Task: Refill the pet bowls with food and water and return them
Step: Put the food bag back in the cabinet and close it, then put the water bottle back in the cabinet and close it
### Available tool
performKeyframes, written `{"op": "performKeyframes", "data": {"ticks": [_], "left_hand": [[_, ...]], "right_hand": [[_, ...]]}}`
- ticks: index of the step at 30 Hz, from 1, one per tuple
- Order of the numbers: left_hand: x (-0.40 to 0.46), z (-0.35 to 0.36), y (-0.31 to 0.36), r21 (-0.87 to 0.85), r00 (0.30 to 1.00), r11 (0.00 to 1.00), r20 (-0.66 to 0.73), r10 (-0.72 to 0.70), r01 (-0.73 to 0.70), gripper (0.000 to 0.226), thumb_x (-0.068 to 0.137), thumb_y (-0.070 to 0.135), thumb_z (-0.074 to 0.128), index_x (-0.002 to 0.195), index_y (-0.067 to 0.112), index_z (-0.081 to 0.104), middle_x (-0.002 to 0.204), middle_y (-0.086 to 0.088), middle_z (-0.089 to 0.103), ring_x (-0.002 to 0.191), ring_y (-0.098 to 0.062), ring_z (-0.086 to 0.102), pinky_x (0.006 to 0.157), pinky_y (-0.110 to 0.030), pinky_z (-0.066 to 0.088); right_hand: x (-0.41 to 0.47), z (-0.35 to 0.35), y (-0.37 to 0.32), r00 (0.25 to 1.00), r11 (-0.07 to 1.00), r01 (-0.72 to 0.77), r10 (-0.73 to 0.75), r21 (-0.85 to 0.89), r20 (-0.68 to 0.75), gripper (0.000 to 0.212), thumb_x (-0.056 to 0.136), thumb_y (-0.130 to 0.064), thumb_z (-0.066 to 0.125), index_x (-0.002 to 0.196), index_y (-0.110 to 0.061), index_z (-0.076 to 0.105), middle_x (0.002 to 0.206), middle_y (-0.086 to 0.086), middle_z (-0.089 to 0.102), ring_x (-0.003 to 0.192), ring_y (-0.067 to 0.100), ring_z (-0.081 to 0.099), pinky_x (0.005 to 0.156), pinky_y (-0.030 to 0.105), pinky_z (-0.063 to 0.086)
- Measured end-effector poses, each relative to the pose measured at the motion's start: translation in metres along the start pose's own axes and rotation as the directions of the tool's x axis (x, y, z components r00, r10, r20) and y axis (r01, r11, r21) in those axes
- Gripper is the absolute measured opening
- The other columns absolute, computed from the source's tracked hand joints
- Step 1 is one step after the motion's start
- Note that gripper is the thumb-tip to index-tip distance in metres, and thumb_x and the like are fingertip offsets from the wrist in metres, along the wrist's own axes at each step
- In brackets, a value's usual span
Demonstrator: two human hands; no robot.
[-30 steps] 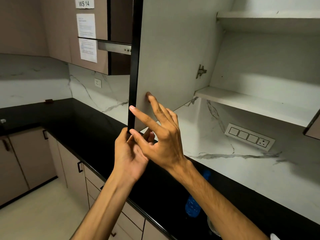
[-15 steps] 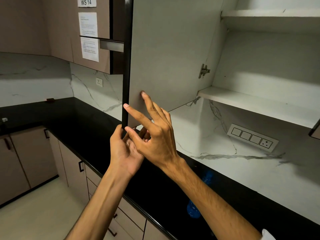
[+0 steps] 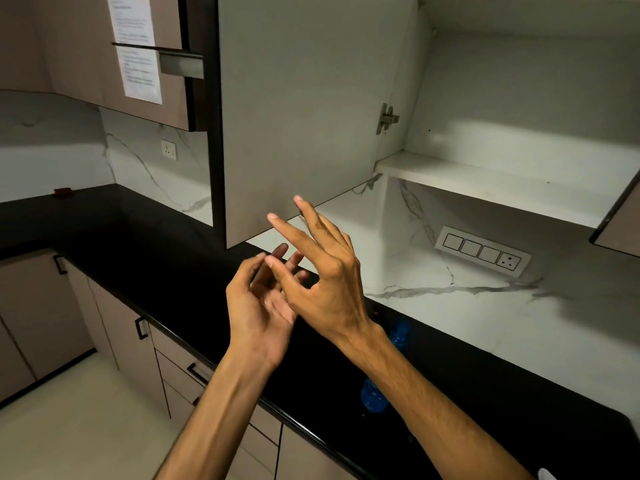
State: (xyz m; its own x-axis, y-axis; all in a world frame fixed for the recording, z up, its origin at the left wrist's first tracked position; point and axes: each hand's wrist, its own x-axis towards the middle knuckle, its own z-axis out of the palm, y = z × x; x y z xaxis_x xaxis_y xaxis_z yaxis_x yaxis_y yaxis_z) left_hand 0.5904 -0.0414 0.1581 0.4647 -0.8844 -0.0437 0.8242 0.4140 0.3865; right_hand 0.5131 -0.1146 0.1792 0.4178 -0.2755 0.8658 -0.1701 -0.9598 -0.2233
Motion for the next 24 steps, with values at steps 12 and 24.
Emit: {"op": "performKeyframes", "data": {"ticks": [12, 24], "left_hand": [[0.004, 0.003, -0.059, 0.212, 0.99, 0.968, -0.045, -0.13, 0.137, 0.04, 0.096, 0.029, 0.059, 0.126, 0.004, 0.069, 0.122, -0.018, 0.073, 0.091, -0.02, 0.07, 0.082, -0.034, 0.057], [-0.003, -0.003, -0.13, 0.385, 0.955, 0.88, -0.015, -0.296, 0.279, 0.034, 0.097, 0.026, 0.058, 0.123, 0.007, 0.069, 0.107, -0.01, 0.074, 0.08, -0.013, 0.066, 0.074, -0.029, 0.049]], "right_hand": [[-0.061, -0.042, 0.048, 0.953, 0.953, -0.302, 0.302, -0.023, 0.014, 0.06, 0.092, -0.033, 0.078, 0.148, -0.03, 0.057, 0.162, -0.002, 0.048, 0.15, 0.01, 0.042, 0.12, 0.041, 0.041], [-0.13, -0.093, 0.083, 0.832, 0.833, -0.553, 0.549, -0.037, -0.075, 0.053, 0.093, -0.028, 0.08, 0.143, -0.027, 0.064, 0.152, -0.002, 0.059, 0.146, 0.004, 0.047, 0.121, 0.03, 0.041]]}}
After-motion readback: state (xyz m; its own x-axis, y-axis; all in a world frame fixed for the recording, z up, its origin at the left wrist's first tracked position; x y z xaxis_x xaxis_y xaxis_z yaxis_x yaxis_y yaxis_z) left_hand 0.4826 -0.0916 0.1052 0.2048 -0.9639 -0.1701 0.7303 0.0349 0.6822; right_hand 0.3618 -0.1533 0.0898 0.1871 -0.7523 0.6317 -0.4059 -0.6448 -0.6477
